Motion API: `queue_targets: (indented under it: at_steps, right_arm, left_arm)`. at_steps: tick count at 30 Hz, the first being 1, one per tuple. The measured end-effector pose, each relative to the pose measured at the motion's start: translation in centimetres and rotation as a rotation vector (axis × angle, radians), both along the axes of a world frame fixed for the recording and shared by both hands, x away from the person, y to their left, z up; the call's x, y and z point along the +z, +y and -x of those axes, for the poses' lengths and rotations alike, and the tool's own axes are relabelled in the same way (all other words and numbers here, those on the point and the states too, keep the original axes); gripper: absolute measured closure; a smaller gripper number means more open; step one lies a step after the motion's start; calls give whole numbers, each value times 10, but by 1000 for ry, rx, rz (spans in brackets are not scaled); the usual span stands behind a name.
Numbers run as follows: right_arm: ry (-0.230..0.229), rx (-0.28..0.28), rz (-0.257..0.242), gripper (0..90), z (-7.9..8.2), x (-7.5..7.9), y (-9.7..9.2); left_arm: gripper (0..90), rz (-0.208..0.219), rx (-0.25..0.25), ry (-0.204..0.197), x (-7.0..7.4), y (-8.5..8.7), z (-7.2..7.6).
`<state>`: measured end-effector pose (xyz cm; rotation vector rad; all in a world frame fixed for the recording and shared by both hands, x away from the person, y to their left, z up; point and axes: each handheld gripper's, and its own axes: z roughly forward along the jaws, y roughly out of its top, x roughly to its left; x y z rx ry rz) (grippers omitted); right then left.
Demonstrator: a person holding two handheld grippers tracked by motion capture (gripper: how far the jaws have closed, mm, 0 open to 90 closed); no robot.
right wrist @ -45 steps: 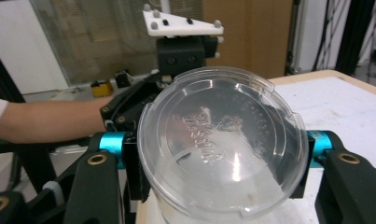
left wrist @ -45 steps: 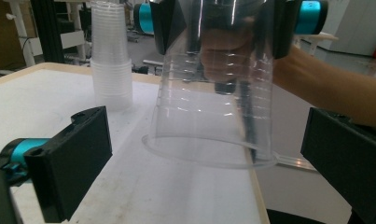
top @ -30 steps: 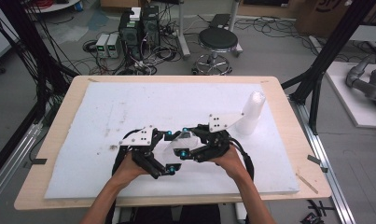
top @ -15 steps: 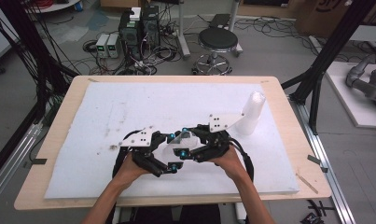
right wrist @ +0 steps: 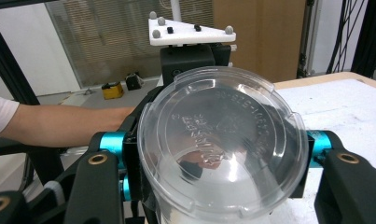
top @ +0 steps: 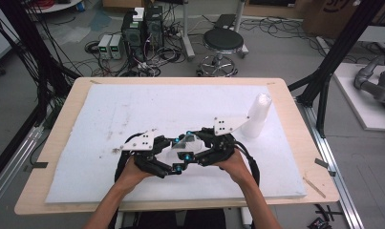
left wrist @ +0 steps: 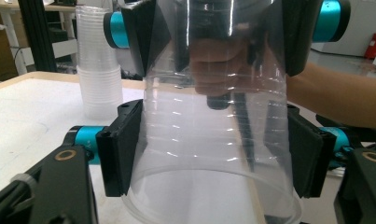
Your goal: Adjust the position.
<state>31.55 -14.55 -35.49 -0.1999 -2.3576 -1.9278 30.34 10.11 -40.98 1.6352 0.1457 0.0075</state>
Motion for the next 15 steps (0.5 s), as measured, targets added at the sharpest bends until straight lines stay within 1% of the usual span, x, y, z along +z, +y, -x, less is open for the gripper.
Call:
queue_targets:
  at_steps: [3, 4, 6, 8, 10, 11, 14, 15]
  right_arm:
    - [-1, 1, 0, 405, 0, 0, 0]
    - [-5, 0, 3, 379, 0, 0, 0]
    - [1, -12, 11, 267, 0, -1, 0]
    - [10, -15, 21, 194, 0, -1, 1]
    - [13, -3, 26, 174, 0, -1, 1]
    - [8, 1, 25, 174, 0, -1, 1]
    - [9, -4, 31, 160, 0, 0, -1]
    - [11, -9, 38, 160, 0, 0, -2]
  left_arm:
    - [309, -5, -1, -5, 0, 0, 0]
    - [309, -6, 0, -5, 0, 0, 0]
    - [310, -6, 0, -5, 0, 0, 0]
    - [314, -2, 5, -5, 0, 1, 0]
    - [315, -6, 9, -7, 0, 2, 0]
    - [314, -8, 12, -5, 0, 2, 0]
    - [316, -13, 16, -7, 1, 4, -1]
    - [317, -21, 21, -8, 1, 5, 0]
